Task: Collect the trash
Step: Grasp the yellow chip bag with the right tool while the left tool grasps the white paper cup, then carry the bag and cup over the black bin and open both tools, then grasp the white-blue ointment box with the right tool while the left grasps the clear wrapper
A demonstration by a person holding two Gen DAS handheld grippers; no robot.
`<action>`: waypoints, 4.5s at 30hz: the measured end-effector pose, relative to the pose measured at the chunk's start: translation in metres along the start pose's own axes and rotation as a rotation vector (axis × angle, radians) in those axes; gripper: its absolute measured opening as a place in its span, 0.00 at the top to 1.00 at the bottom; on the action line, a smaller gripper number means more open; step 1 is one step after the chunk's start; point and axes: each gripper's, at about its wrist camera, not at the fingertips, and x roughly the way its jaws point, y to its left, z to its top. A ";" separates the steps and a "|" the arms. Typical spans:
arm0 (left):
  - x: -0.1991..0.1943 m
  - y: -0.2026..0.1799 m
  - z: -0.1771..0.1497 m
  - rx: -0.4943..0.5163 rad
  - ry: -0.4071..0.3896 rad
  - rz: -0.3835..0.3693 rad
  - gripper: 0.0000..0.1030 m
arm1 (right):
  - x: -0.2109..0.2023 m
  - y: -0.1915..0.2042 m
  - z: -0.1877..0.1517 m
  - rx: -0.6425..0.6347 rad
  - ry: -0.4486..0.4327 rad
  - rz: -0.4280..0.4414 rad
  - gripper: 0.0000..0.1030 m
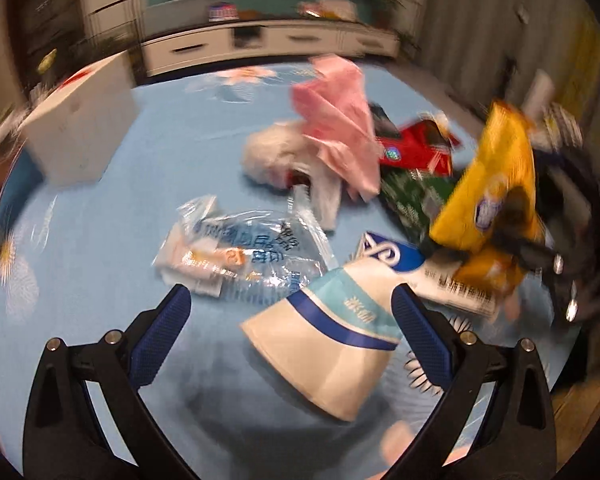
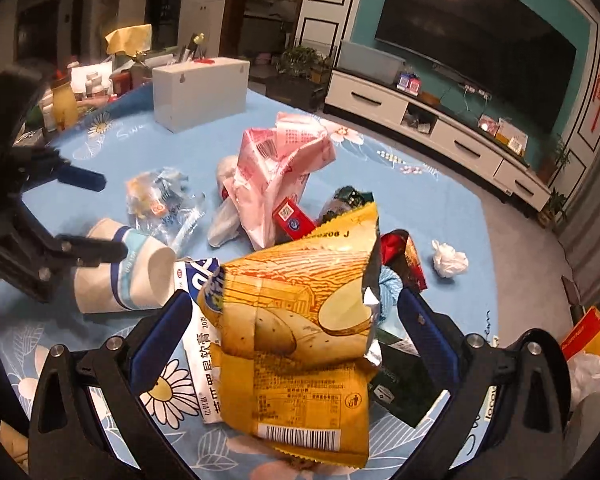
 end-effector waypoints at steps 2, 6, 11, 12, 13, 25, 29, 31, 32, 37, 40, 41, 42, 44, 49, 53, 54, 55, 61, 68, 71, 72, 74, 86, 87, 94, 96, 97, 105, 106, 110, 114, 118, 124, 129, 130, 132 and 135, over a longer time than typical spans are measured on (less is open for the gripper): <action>0.008 -0.006 0.005 0.074 0.023 -0.036 0.03 | 0.003 0.000 -0.001 0.008 0.013 0.001 0.17; 0.025 -0.019 0.010 0.175 0.067 -0.088 0.03 | 0.006 -0.005 -0.005 0.042 0.024 0.006 0.45; 0.036 -0.037 0.005 0.259 0.121 -0.088 0.03 | -0.006 -0.010 -0.004 0.086 -0.020 0.021 0.62; 0.038 -0.039 0.003 0.267 0.135 -0.093 0.03 | -0.013 -0.012 -0.003 0.106 -0.039 0.024 0.63; 0.040 -0.042 0.001 0.273 0.148 -0.099 0.03 | -0.018 -0.014 -0.003 0.120 -0.056 0.025 0.63; 0.020 -0.051 -0.031 0.128 0.097 -0.111 0.23 | -0.068 -0.036 -0.018 0.272 -0.146 0.088 0.71; -0.007 -0.052 -0.037 0.035 0.038 -0.114 0.23 | -0.086 -0.046 -0.028 0.314 -0.178 0.088 0.72; -0.022 -0.054 -0.036 -0.009 -0.007 -0.122 0.23 | -0.095 -0.054 -0.034 0.342 -0.190 0.070 0.72; -0.030 -0.056 -0.036 -0.030 -0.033 -0.128 0.23 | -0.100 -0.059 -0.037 0.354 -0.196 0.060 0.72; -0.056 -0.077 -0.017 -0.077 -0.138 -0.159 0.23 | -0.118 -0.089 -0.061 0.440 -0.215 -0.018 0.72; -0.059 -0.098 -0.001 -0.082 -0.173 -0.193 0.23 | -0.126 -0.109 -0.077 0.501 -0.228 -0.058 0.72; -0.059 -0.106 0.006 -0.075 -0.181 -0.199 0.23 | -0.130 -0.119 -0.084 0.530 -0.235 -0.069 0.72; -0.056 -0.113 0.013 -0.067 -0.181 -0.207 0.23 | -0.133 -0.128 -0.091 0.564 -0.246 -0.073 0.72; -0.053 -0.130 0.026 -0.050 -0.184 -0.238 0.23 | -0.137 -0.140 -0.101 0.610 -0.258 -0.076 0.72; -0.045 -0.173 0.052 0.015 -0.187 -0.286 0.23 | -0.144 -0.181 -0.135 0.768 -0.304 -0.052 0.72; -0.028 -0.213 0.077 0.067 -0.177 -0.334 0.23 | -0.147 -0.206 -0.157 0.829 -0.319 -0.094 0.72; -0.021 -0.227 0.085 0.082 -0.170 -0.353 0.23 | -0.148 -0.210 -0.160 0.840 -0.323 -0.103 0.72; -0.017 -0.234 0.089 0.090 -0.168 -0.361 0.23 | -0.148 -0.216 -0.165 0.854 -0.327 -0.117 0.72; 0.024 -0.300 0.133 0.164 -0.148 -0.398 0.23 | -0.144 -0.254 -0.187 0.922 -0.334 -0.245 0.71; 0.080 -0.363 0.166 0.241 -0.116 -0.380 0.22 | -0.116 -0.293 -0.198 0.955 -0.269 -0.323 0.69; 0.106 -0.382 0.173 0.263 -0.086 -0.359 0.21 | -0.100 -0.308 -0.199 0.978 -0.238 -0.333 0.61; 0.113 -0.385 0.174 0.263 -0.079 -0.355 0.20 | -0.093 -0.314 -0.200 0.990 -0.223 -0.330 0.59; 0.126 -0.391 0.178 0.260 -0.061 -0.357 0.10 | -0.081 -0.325 -0.203 1.023 -0.202 -0.302 0.49; 0.110 -0.361 0.166 0.176 -0.091 -0.350 0.05 | -0.086 -0.324 -0.215 1.115 -0.204 -0.228 0.38; 0.102 -0.355 0.161 0.160 -0.097 -0.350 0.04 | -0.088 -0.320 -0.217 1.111 -0.203 -0.221 0.37; 0.050 -0.303 0.115 0.070 -0.113 -0.305 0.03 | -0.101 -0.270 -0.213 1.031 -0.136 -0.164 0.36; 0.037 -0.287 0.103 0.034 -0.116 -0.294 0.03 | -0.103 -0.254 -0.208 0.999 -0.118 -0.147 0.36; 0.031 -0.279 0.098 0.016 -0.113 -0.285 0.03 | -0.103 -0.248 -0.204 0.981 -0.111 -0.135 0.36; -0.018 -0.189 0.046 -0.145 -0.156 -0.135 0.03 | -0.103 -0.179 -0.158 0.757 -0.075 -0.032 0.35; -0.022 -0.177 0.040 -0.168 -0.155 -0.110 0.03 | -0.103 -0.170 -0.153 0.733 -0.072 -0.020 0.35; -0.032 -0.120 0.009 -0.282 -0.140 -0.008 0.03 | -0.098 -0.137 -0.135 0.655 -0.051 0.031 0.35; -0.036 -0.074 -0.021 -0.399 -0.123 0.050 0.03 | -0.090 -0.103 -0.119 0.560 -0.021 0.090 0.35; -0.039 -0.037 -0.045 -0.497 -0.113 0.108 0.03 | -0.075 -0.063 -0.104 0.441 0.017 0.163 0.35; -0.036 0.000 -0.071 -0.580 -0.102 0.132 0.03 | -0.042 -0.008 -0.081 0.275 0.077 0.207 0.35; -0.028 0.015 -0.073 -0.612 -0.100 0.138 0.03 | -0.013 0.016 -0.060 0.178 0.093 0.196 0.35; -0.026 0.018 -0.071 -0.615 -0.102 0.140 0.03 | -0.008 0.018 -0.057 0.172 0.093 0.199 0.35; -0.021 0.023 -0.062 -0.625 -0.110 0.157 0.03 | 0.001 0.021 -0.051 0.160 0.099 0.192 0.35; -0.008 0.031 -0.046 -0.642 -0.116 0.190 0.04 | 0.015 0.027 -0.043 0.138 0.103 0.189 0.35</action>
